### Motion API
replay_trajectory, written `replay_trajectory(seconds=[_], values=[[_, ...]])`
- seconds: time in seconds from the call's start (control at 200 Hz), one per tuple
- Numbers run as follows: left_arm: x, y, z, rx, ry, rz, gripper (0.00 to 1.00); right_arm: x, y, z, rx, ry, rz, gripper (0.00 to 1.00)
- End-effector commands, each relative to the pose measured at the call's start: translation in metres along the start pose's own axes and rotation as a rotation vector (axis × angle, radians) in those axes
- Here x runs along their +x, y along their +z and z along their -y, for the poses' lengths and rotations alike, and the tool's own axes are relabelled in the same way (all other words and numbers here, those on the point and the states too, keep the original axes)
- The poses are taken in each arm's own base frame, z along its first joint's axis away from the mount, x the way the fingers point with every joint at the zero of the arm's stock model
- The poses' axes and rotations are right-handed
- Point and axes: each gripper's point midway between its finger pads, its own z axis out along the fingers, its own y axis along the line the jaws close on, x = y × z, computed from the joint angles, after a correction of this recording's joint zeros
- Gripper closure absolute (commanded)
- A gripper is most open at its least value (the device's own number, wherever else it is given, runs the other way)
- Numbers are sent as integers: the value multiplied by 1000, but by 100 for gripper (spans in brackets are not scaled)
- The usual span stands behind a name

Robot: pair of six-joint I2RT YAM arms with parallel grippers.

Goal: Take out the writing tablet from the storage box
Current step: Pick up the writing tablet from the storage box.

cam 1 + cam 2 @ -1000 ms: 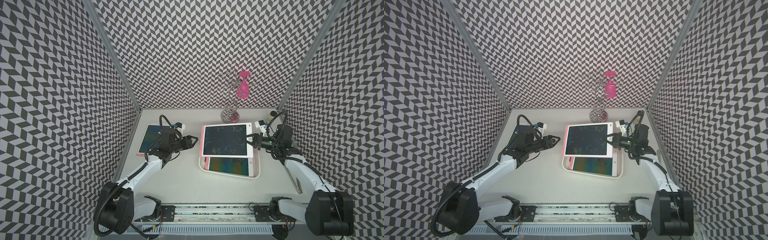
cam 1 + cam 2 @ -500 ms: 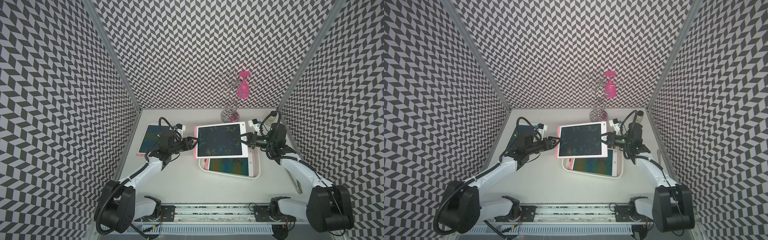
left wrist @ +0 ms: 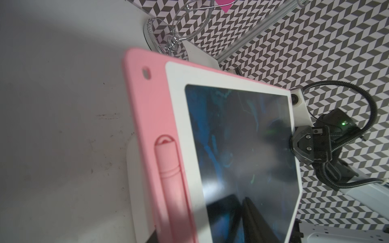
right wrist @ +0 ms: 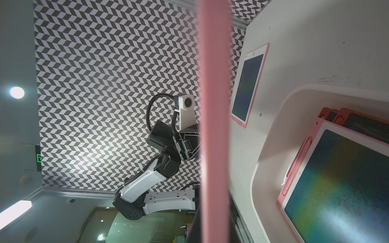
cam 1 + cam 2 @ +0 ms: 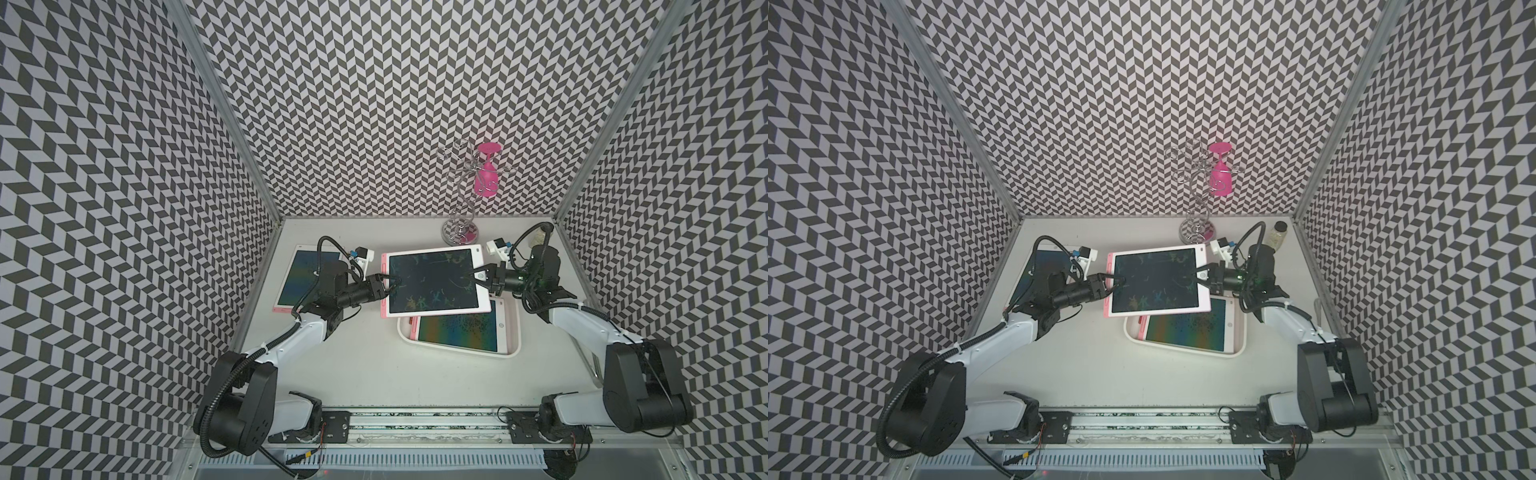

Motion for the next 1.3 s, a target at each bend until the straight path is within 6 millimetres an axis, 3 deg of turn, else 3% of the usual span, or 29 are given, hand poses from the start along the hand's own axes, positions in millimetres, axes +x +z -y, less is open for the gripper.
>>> replay_trajectory(seconds=[0.0,0.15,0.33,0.666,1.001,1.297], values=[[-1,1,15,76,41,-9,64,-3,4,-3,-25,-62,-9,81],[1,4,16,95,37,-32,82,-3,5,3,-16,-63,-10,66],[2,8,12,99,34,-54,100,-8,2,9,0,-75,-5,61],[2,11,3,92,-10,-74,100,-21,-16,29,42,-71,36,53],[-21,-2,22,159,-43,-19,100,-38,-35,68,168,-17,130,44],[-40,-14,24,178,-86,46,100,-55,-72,102,336,18,261,39]])
